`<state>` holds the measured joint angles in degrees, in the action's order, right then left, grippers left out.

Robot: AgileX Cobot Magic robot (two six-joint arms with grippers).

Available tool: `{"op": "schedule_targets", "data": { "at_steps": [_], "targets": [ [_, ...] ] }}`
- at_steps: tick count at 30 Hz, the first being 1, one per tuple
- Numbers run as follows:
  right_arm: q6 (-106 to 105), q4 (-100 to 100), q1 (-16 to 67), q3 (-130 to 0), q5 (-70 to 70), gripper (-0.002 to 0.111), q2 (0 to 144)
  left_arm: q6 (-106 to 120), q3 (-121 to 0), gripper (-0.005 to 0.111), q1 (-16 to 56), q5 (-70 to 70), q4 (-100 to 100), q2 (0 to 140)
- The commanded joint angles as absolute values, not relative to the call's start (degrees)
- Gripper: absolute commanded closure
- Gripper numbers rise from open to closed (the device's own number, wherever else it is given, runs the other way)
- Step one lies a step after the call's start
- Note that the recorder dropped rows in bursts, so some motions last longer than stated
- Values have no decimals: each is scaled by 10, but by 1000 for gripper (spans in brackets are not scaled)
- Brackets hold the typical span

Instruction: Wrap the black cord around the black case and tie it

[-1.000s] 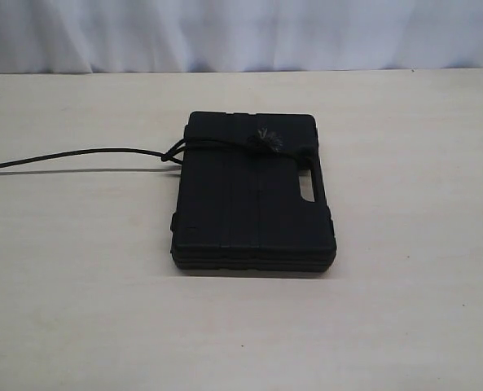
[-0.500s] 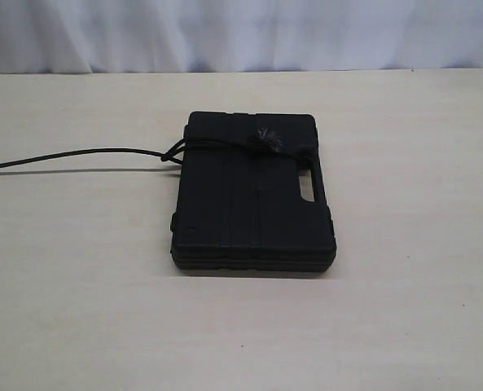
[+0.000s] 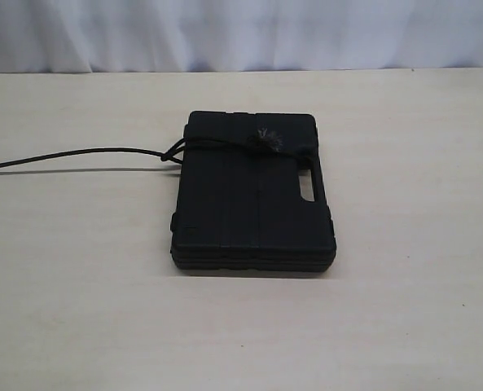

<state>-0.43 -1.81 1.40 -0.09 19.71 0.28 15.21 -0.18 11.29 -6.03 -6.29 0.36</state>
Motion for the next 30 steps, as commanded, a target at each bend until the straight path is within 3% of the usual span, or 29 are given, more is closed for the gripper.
{"op": "schedule_targets", "data": {
  "at_steps": [1, 9, 16, 30],
  "targets": [
    [-8, -22, 15, 0, 197, 104, 0, 140, 0, 107, 111, -75, -68, 0],
    [-8, -22, 15, 0, 197, 104, 0, 103, 0, 107, 102, -142, -67, 0],
    [-8, -22, 15, 0, 197, 104, 0, 56, 0, 107, -7, -173, -73, 0],
    [-8, -22, 15, 0, 197, 104, 0, 57, 0, 107, -7, -177, -67, 0]
  ]
}}
